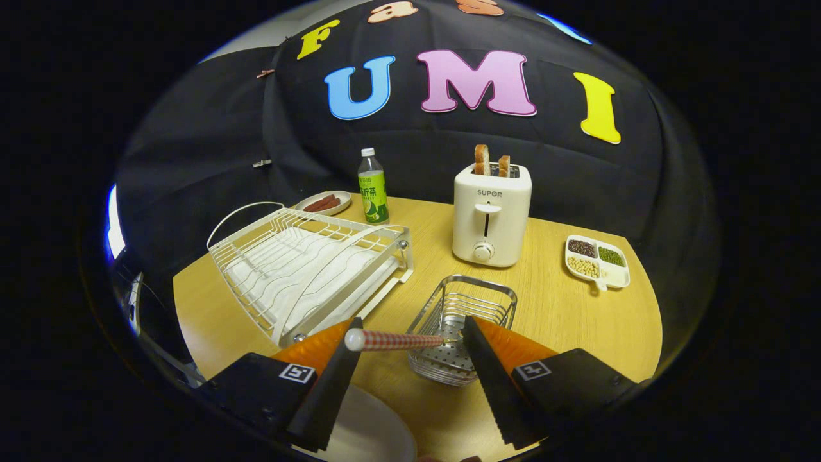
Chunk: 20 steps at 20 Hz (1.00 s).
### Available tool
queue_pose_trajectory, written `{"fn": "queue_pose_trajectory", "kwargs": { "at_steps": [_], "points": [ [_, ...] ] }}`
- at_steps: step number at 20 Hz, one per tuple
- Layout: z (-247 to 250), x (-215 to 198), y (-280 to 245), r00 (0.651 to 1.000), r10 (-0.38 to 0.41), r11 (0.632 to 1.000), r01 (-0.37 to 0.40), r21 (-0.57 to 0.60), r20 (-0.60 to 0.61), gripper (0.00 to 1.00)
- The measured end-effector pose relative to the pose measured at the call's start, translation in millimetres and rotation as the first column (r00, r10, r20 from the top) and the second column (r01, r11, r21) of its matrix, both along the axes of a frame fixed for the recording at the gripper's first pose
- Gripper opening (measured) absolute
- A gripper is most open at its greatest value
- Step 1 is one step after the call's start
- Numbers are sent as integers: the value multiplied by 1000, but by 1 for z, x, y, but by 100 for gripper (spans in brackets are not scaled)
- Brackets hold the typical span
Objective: Take the plate from the dish rack, then take the spoon from the basket and place it into the plate.
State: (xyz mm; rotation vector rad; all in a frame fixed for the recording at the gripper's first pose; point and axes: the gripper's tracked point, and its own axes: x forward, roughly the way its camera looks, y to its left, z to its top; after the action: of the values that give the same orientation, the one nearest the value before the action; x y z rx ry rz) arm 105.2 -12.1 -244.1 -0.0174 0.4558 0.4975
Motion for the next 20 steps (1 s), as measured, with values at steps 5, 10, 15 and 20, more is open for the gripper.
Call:
{"fn": "queue_pose_trajectory", "kwargs": {
  "at_steps": [5,10,15,20],
  "points": [
    [-1,9,6,1000,4,1000,-4,14,-1,79],
    [12,19,4,1000,-25,999,25,39,8,56],
    [21,31,-6,998,-62,998,62,7,4,42],
    [28,37,-18,996,-83,996,84,-24,33,17]
  ]
}}
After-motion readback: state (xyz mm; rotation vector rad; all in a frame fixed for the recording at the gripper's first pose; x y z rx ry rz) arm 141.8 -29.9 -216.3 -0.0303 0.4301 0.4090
